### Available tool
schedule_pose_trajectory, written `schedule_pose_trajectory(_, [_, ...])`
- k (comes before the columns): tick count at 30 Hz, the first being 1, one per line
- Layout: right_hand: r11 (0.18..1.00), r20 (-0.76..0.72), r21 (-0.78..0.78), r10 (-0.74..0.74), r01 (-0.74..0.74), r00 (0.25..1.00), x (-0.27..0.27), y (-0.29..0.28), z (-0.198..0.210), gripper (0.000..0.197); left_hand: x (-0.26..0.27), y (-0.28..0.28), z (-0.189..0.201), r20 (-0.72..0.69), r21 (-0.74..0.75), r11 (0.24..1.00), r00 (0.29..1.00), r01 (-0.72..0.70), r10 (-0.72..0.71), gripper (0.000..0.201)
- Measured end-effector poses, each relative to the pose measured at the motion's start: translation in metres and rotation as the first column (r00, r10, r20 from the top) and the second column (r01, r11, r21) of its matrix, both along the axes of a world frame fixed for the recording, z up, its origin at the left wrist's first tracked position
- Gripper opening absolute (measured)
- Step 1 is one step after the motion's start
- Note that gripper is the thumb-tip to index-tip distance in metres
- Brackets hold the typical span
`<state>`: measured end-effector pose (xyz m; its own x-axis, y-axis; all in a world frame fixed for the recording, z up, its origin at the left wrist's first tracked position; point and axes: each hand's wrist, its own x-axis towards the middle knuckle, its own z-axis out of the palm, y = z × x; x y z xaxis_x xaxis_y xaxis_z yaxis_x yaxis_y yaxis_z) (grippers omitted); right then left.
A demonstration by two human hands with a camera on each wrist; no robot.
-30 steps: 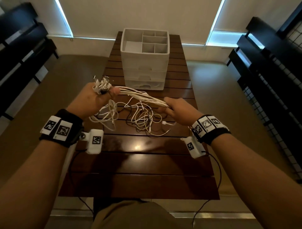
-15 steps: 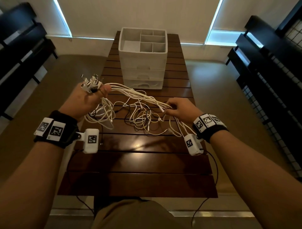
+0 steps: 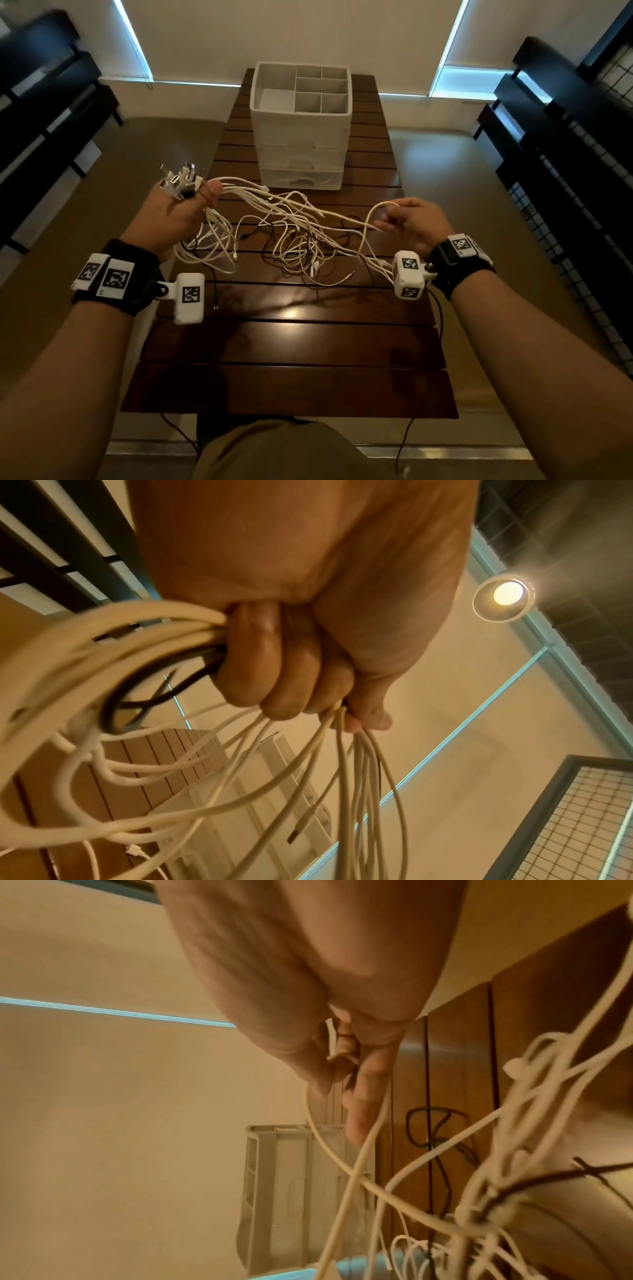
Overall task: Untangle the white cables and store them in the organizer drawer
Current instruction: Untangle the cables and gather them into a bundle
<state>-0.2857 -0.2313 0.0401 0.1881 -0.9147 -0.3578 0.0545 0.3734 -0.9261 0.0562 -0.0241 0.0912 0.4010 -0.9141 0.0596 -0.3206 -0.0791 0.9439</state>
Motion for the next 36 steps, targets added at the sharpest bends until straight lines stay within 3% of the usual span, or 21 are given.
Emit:
schedule_pose_trajectory(3, [0.987,-0.09,0.13,-0.084,0.095,0.992,-0.003,0.003,-0.007,0.01,0.001,0.002,-0.003,-0.007,0.018,1.0,1.0,0.008,-0.008,0.04])
schedule_pose_trajectory(8, [0.983,-0.265,0.169,-0.03,0.077,0.964,0.002,0.011,-0.008,0.024,0.005,0.006,-0.008,0.013,0.041,0.999,1.0,0.018,-0.018,0.043])
schedule_pose_trajectory(11, [0.983,-0.186,0.068,-0.156,0.171,0.97,0.004,0.005,-0.01,0.033,0.004,0.006,-0.01,-0.014,0.043,0.999,1.0,0.019,-0.019,0.041])
schedule_pose_trajectory(13, [0.967,-0.124,0.089,-0.226,0.237,0.966,0.003,0.002,-0.014,0.033,0.003,0.006,-0.01,-0.04,0.031,0.999,0.999,0.02,-0.019,0.04])
schedule_pose_trajectory(16, [0.994,-0.362,0.069,-0.048,0.078,0.931,0.003,0.005,-0.015,0.031,0.0,0.004,-0.008,-0.073,0.012,1.0,0.997,0.023,-0.022,0.043])
schedule_pose_trajectory(17, [0.999,-0.542,0.044,0.043,-0.023,0.839,0.003,0.006,-0.013,0.029,-0.002,0.003,-0.006,-0.078,0.004,1.0,0.996,0.03,-0.03,0.042])
schedule_pose_trajectory(18, [0.99,-0.748,0.022,0.11,-0.141,0.655,0.002,0.006,-0.012,0.029,-0.004,0.002,-0.004,-0.074,-0.002,0.999,0.997,0.036,-0.036,0.04])
schedule_pose_trajectory(19, [0.969,-0.9,0.025,0.129,-0.246,0.417,0.002,0.005,-0.011,0.032,-0.007,0.001,-0.002,-0.062,-0.004,0.999,0.997,0.046,-0.046,0.039])
schedule_pose_trajectory(20, [0.951,-0.97,0.012,0.086,-0.31,0.229,0.004,0.004,-0.01,0.037,-0.009,-0.001,0.0,-0.047,0.003,0.998,0.997,0.058,-0.058,0.038])
schedule_pose_trajectory(21, [0.938,-0.987,-0.035,0.021,-0.346,0.156,0.009,0.003,-0.007,0.045,-0.01,-0.003,0.002,-0.028,0.014,0.997,0.997,0.076,-0.075,0.039])
schedule_pose_trajectory(22, [0.913,-0.976,-0.137,-0.058,-0.384,0.211,0.013,0.005,-0.001,0.052,-0.012,-0.005,0.004,0.005,0.029,0.995,0.995,0.099,-0.1,0.041])
schedule_pose_trajectory(24, [0.774,-0.838,-0.419,-0.129,-0.474,0.531,0.028,0.011,0.017,0.064,-0.015,-0.01,0.004,0.109,0.05,0.988,0.983,0.146,-0.151,0.049])
schedule_pose_trajectory(25, [0.666,-0.742,-0.534,-0.073,-0.522,0.666,0.039,0.019,0.03,0.068,-0.019,-0.013,0.005,0.169,0.058,0.984,0.97,0.167,-0.175,0.051])
schedule_pose_trajectory(26, [0.549,-0.678,-0.609,0.014,-0.573,0.735,0.051,0.03,0.043,0.073,-0.023,-0.016,0.006,0.23,0.069,0.98,0.953,0.184,-0.195,0.052])
schedule_pose_trajectory(27, [0.441,-0.656,-0.639,0.115,-0.63,0.746,0.063,0.041,0.054,0.08,-0.03,-0.018,0.007,0.289,0.084,0.976,0.932,0.203,-0.218,0.052])
schedule_pose_trajectory(28, [0.351,-0.671,-0.625,0.215,-0.697,0.71,0.075,0.054,0.062,0.087,-0.039,-0.02,0.011,0.34,0.098,0.97,0.908,0.223,-0.243,0.051])
schedule_pose_trajectory(30, [0.216,-0.756,-0.506,0.355,-0.835,0.55,0.091,0.069,0.059,0.092,-0.052,-0.023,0.015,0.384,0.094,0.96,0.88,0.264,-0.279,0.038])
schedule_pose_trajectory(31, [0.202,-0.79,-0.429,0.389,-0.88,0.474,0.094,0.071,0.052,0.085,-0.055,-0.024,0.015,0.389,0.086,0.958,0.876,0.274,-0.285,0.035])
schedule_pose_trajectory(32, [0.227,-0.811,-0.362,0.402,-0.904,0.425,0.093,0.068,0.043,0.069,-0.055,-0.023,0.015,0.386,0.079,0.959,0.879,0.271,-0.28,0.036])
schedule_pose_trajectory(34, [0.334,-0.83,-0.309,0.362,-0.89,0.424,0.082,0.055,0.027,0.03,-0.045,-0.02,0.013,0.283,0.033,0.974,0.933,0.224,-0.224,0.045])
schedule_pose_trajectory(36, [0.438,-0.837,-0.3,0.307,-0.848,0.454,0.067,0.039,0.013,0.025,-0.034,-0.014,0.014,0.154,-0.023,0.984,0.973,0.176,-0.17,0.044])
